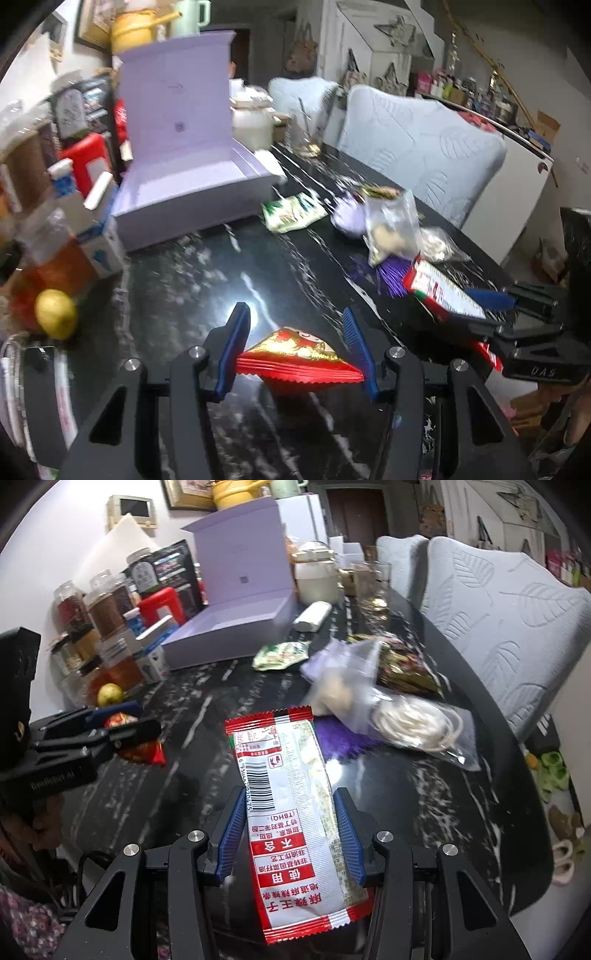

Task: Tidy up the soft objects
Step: 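Carry the candy packet and sachet with both tools over the lavender gift box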

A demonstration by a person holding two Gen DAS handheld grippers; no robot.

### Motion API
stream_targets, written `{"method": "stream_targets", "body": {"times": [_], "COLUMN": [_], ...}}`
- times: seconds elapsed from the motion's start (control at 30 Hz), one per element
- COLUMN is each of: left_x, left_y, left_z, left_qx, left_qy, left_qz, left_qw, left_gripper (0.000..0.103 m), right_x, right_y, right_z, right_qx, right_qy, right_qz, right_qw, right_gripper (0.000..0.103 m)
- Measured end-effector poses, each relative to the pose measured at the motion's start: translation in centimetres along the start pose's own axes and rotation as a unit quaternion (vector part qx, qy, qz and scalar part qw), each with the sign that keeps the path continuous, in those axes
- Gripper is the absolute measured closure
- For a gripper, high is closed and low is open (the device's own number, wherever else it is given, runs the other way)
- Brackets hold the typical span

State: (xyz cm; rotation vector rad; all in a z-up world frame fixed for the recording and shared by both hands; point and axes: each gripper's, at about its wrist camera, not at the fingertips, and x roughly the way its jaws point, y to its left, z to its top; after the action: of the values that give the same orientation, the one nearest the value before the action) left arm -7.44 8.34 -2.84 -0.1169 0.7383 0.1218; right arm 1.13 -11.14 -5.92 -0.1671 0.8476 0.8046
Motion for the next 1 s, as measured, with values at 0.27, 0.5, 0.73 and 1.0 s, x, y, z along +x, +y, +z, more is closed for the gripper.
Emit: {"method": "stream_targets", "body": {"times": [0.27, 0.5, 0.73, 1.0], "left_x": [-2.3, -3.1, -3.4, -2.9], "left_y": [1.9, 3.6, 5.7, 7.8], "left_z": [1.2, 3.5, 6.8, 10.1], "left_qx": [-0.021, -0.033, -0.042, -0.039], "left_qy": [-0.03, -0.052, -0.075, -0.099], "left_qz": [0.035, 0.058, 0.072, 0.089], "left_qw": [0.9987, 0.9964, 0.9937, 0.9904], "left_gripper": [0.051, 0.051, 0.051, 0.051], "right_x": [0.8, 1.3, 1.2, 1.8], "right_y": [2.3, 3.7, 4.8, 5.7], "right_z": [2.0, 4.9, 9.0, 13.7], "right_qx": [-0.034, -0.061, -0.083, -0.102], "right_qy": [-0.011, -0.024, -0.049, -0.075], "right_qz": [0.036, 0.058, 0.069, 0.073], "right_qw": [0.999, 0.996, 0.993, 0.989], "right_gripper": [0.056, 0.056, 0.056, 0.056]}}
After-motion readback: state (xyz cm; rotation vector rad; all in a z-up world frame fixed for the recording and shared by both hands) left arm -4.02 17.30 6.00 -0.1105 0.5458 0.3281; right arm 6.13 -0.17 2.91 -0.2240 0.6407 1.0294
